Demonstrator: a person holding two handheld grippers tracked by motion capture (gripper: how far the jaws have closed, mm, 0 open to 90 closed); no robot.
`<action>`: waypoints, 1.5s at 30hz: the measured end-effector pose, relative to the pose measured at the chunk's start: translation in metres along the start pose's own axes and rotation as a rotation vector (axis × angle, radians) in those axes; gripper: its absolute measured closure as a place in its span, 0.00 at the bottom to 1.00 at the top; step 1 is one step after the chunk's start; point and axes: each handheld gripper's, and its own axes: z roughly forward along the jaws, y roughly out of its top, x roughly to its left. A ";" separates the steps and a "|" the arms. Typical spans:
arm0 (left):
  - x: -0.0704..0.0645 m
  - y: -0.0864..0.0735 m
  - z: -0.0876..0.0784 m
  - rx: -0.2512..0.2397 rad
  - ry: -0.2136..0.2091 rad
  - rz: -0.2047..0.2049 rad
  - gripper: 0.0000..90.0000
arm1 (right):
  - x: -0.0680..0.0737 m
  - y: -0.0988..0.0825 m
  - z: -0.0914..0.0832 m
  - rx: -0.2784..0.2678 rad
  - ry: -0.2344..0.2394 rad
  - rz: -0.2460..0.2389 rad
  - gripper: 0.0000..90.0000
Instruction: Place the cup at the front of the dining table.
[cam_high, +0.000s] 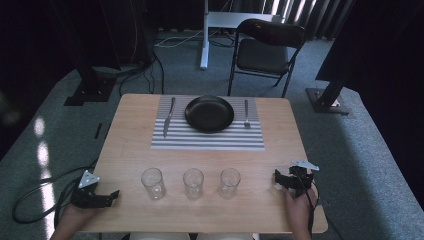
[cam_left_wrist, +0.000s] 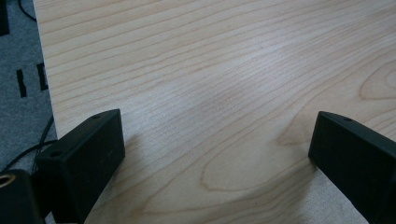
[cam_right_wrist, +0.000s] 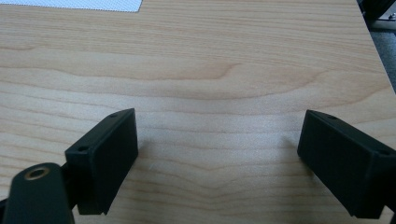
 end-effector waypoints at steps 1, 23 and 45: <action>0.000 0.000 0.000 0.000 0.000 0.000 0.04 | 0.000 0.000 0.000 0.000 0.000 0.000 0.13; -0.002 -0.002 -0.013 -0.017 -0.039 0.044 0.05 | 0.000 0.000 0.000 0.000 0.000 0.000 0.13; -0.022 0.027 -0.038 -0.096 -0.138 0.114 0.05 | 0.000 0.000 0.000 0.000 0.000 -0.001 0.13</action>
